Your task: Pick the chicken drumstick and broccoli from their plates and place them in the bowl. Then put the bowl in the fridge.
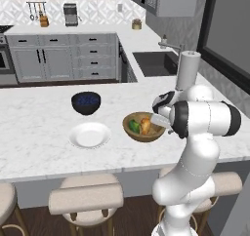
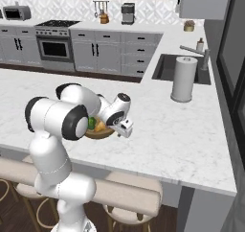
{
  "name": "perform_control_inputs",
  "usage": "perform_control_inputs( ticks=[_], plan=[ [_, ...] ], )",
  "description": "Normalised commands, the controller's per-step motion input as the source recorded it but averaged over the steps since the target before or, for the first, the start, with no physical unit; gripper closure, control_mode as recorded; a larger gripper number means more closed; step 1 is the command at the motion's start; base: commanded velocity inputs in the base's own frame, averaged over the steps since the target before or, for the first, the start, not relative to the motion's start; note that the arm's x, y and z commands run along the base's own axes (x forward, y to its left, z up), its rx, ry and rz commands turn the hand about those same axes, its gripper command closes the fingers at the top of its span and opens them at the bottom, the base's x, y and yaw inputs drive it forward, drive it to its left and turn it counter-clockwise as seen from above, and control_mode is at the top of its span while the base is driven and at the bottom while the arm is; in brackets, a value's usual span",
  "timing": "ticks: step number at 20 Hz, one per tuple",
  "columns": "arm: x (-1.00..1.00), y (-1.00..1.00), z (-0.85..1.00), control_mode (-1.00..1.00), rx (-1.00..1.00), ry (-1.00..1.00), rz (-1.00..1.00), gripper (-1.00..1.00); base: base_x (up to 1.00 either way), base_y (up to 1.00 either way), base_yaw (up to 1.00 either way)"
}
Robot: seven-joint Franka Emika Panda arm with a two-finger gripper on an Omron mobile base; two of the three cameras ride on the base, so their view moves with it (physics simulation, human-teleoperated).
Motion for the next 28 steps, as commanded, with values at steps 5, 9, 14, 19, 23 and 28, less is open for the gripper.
perform_control_inputs(
  ticks=[5, 9, 14, 19, 23, 28],
  plan=[
    [0.0, 0.46, -0.08, -1.0, -0.01, -0.01, 0.0, 1.0, 0.0, 0.0, 0.0],
    [-0.03, 0.48, 0.0, -1.0, -0.04, -0.08, 0.0, 1.0, 0.0, 0.0, 0.0],
    [-0.56, 0.02, 0.22, -1.0, -0.01, -0.19, -0.21, 1.0, 0.0, 0.0, 0.0],
    [-0.55, -0.09, 0.47, -1.0, 0.16, -0.05, -0.32, 1.0, 0.0, 0.0, 0.0],
    [-0.44, -0.2, 0.79, -1.0, 0.32, 0.02, -0.34, 1.0, 0.0, 0.0, 0.0],
    [-0.32, -0.09, 0.67, -1.0, 0.13, 0.07, -0.3, 1.0, 0.0, 0.0, 0.0]
  ],
)
